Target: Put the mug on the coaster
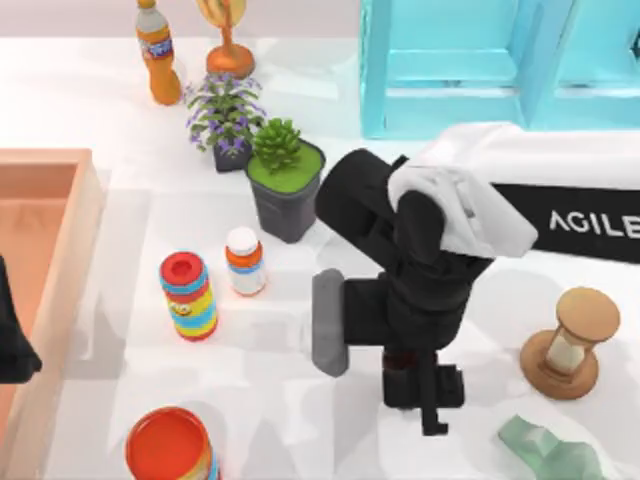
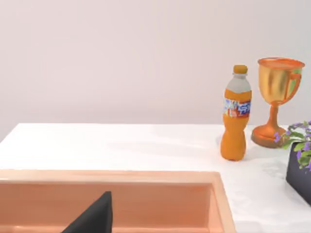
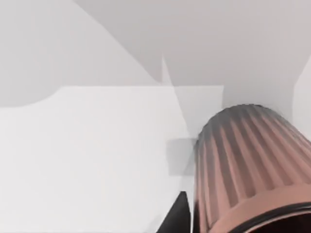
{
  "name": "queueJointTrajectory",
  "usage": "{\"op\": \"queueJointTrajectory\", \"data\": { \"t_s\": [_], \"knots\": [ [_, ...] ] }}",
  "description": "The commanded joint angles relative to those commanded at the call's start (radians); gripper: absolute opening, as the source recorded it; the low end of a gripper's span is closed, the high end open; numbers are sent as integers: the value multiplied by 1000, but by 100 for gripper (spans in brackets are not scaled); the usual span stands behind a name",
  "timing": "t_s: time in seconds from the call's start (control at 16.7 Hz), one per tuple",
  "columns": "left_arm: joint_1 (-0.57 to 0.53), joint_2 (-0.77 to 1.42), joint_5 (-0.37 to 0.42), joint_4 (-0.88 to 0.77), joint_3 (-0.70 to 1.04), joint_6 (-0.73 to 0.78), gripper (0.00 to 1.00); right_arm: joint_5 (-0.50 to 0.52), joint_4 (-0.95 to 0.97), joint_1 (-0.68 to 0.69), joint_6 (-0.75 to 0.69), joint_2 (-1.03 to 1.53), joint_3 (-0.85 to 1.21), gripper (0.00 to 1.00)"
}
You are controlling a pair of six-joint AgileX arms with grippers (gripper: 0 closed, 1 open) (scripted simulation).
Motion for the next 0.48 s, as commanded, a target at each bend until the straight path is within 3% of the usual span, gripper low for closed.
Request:
{"op": "queueJointTrajectory", "data": {
  "t_s": [0.48],
  "knots": [
    [0,0,0,0,0,0,100,0,-5,-14,9,-12,12,0]
  ]
}}
